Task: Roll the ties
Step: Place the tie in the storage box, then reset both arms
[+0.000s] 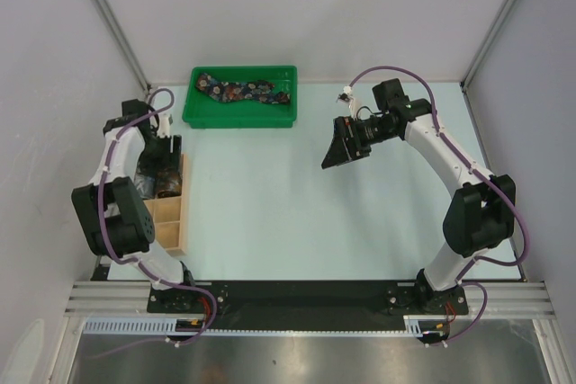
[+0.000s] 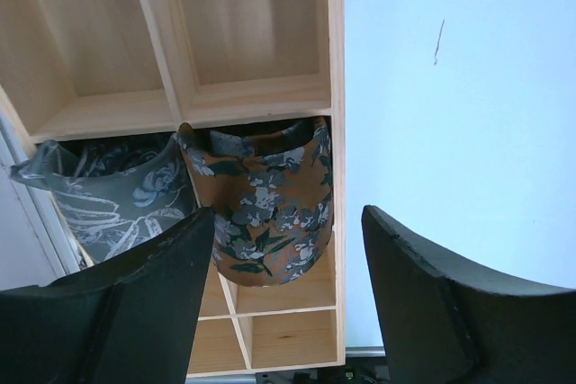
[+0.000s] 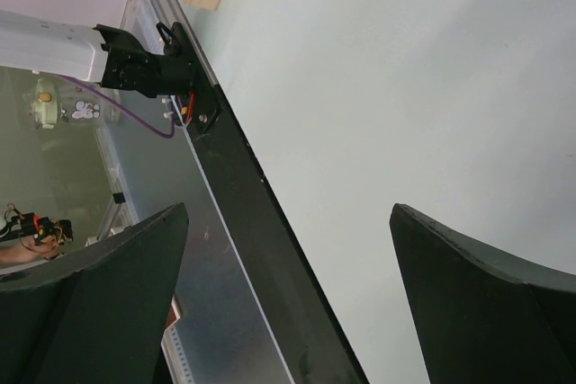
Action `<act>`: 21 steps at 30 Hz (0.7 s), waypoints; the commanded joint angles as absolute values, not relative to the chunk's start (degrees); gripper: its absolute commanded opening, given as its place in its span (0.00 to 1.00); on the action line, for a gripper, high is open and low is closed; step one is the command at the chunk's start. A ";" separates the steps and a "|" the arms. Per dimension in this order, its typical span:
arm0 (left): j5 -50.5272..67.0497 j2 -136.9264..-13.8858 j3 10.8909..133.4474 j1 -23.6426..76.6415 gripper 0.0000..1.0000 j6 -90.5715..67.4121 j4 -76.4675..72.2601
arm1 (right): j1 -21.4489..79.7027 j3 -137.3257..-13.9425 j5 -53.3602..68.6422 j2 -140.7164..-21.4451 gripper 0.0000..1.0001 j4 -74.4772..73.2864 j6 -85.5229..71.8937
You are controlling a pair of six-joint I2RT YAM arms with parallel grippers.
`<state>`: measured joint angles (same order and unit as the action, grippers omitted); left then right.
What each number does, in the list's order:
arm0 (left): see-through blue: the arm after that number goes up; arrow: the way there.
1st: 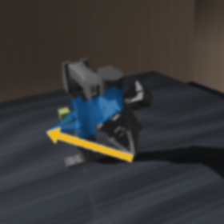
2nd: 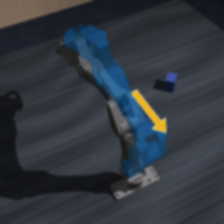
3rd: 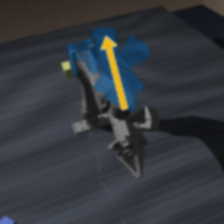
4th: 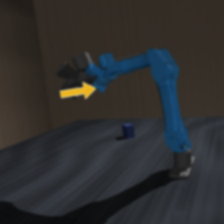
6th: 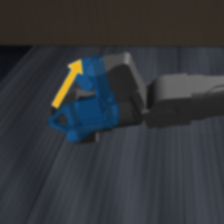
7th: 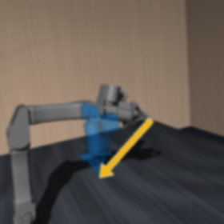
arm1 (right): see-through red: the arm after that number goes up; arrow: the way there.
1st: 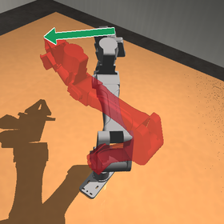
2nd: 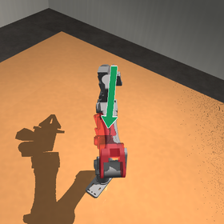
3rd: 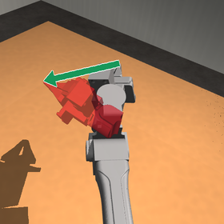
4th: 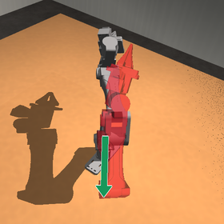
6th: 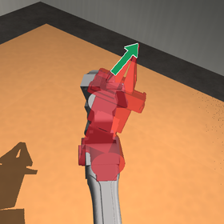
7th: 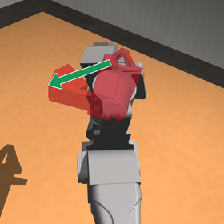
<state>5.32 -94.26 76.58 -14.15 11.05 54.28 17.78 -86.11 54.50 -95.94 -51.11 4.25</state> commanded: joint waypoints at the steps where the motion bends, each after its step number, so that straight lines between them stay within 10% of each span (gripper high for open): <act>1: 6.94 -95.18 75.06 -14.06 0.72 11.08 52.65 | 17.40 -86.22 55.28 -95.19 1.00 -50.53 4.13; 21: 10.54 -95.55 71.98 -15.56 0.75 11.51 46.76 | 16.88 -85.78 54.76 -94.13 1.00 -50.89 4.22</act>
<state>6.85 -98.67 71.92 -15.18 11.00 48.05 17.17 -85.41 54.48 -95.94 -51.13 4.27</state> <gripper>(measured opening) 0.745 0.995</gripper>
